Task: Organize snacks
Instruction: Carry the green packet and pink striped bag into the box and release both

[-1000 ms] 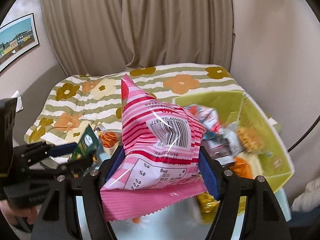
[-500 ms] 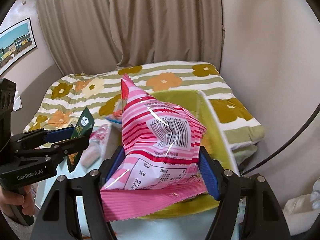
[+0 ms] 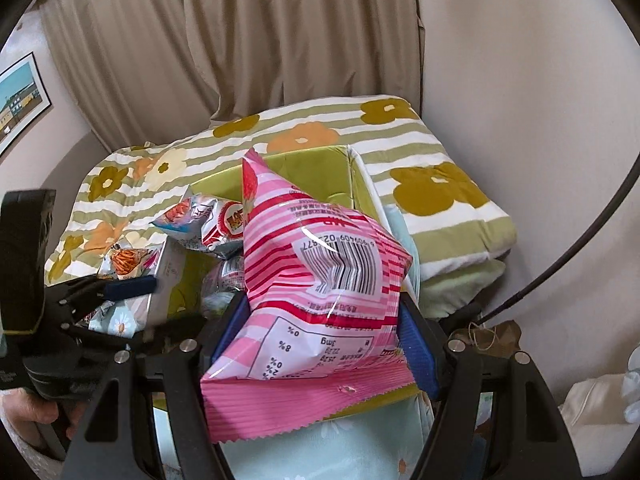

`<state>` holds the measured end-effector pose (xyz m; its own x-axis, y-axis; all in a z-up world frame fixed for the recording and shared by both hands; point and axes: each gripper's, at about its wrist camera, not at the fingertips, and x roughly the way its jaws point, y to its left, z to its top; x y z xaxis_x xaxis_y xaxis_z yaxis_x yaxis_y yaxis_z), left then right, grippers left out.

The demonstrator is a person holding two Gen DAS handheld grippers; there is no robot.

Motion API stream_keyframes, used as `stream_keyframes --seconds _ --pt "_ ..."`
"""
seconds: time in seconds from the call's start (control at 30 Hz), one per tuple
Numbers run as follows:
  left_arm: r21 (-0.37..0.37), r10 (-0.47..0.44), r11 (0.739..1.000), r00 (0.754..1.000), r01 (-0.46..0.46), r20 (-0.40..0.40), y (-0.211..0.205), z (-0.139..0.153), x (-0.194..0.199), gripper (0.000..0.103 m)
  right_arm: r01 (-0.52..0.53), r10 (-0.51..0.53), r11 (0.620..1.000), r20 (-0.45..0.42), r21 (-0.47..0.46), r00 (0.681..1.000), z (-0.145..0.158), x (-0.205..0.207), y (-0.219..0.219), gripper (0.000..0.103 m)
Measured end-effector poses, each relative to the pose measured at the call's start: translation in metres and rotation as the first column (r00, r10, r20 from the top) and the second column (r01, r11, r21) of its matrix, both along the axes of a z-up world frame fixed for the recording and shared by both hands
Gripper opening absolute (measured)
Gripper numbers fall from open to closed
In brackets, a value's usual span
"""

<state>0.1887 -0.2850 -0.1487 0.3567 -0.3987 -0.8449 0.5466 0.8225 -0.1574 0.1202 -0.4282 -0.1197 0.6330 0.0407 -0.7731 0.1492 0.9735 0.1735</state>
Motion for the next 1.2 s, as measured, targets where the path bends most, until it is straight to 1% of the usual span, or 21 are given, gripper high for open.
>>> stream_keyframes --seconds 0.07,0.2,0.4,0.5,0.53,0.57,0.63,0.7,0.73,0.8,0.93,1.2 --pt "-0.002 0.001 1.0 1.0 -0.001 0.013 0.008 0.003 -0.002 0.103 0.0 0.0 1.0 0.001 0.001 1.0 -0.001 -0.001 -0.002 0.067" --pt "0.033 0.036 0.999 0.998 -0.037 0.043 0.027 0.005 -0.007 0.103 0.003 -0.003 1.0 -0.008 0.019 1.0 -0.003 0.001 -0.002 0.067" --pt "0.025 0.098 0.995 0.994 -0.1 0.05 0.055 0.007 -0.008 0.103 -0.002 0.004 0.999 -0.036 0.054 0.999 -0.015 0.01 0.004 0.067" --pt "0.024 0.114 0.993 0.992 -0.116 0.06 0.06 0.008 -0.01 0.103 -0.015 0.016 0.995 -0.018 0.096 1.0 -0.017 0.012 0.009 0.07" --pt "0.024 0.12 0.992 0.991 -0.121 0.063 0.062 0.009 -0.011 0.103 -0.019 0.018 0.992 0.01 0.121 1.0 -0.016 0.011 0.01 0.076" --pt "0.024 0.122 0.992 0.991 -0.124 0.064 0.063 0.009 -0.011 0.103 -0.024 0.016 0.988 0.052 0.155 0.999 -0.013 0.008 0.009 0.089" --pt "0.025 0.128 0.991 0.99 -0.13 0.066 0.065 0.007 -0.011 0.103 -0.036 0.015 0.983 0.116 0.18 0.993 -0.006 0.002 0.008 0.1" --pt "0.02 0.133 0.991 0.989 -0.135 0.063 0.065 0.006 -0.011 0.103 -0.042 0.023 0.989 0.133 0.144 0.991 -0.001 -0.001 0.008 0.1" --pt "0.012 0.136 0.991 0.989 -0.137 0.059 0.066 0.005 -0.012 0.103 -0.039 0.025 0.993 0.13 0.109 0.991 0.0 -0.003 0.008 0.1" --pt "0.002 0.137 0.991 0.989 -0.137 0.051 0.066 0.004 -0.012 0.103 -0.032 0.024 0.996 0.109 0.079 0.994 -0.001 -0.004 0.007 0.1" --pt "0.002 0.135 0.991 0.989 -0.135 0.058 0.065 0.005 -0.015 0.103 -0.029 0.022 0.996 0.072 0.089 0.997 -0.005 -0.006 0.004 0.1" --pt "0.008 0.16 0.987 0.982 -0.161 0.103 0.064 0.018 -0.025 0.103 -0.07 0.066 0.996 0.08 0.046 0.995 0.0 -0.008 0.006 0.1"
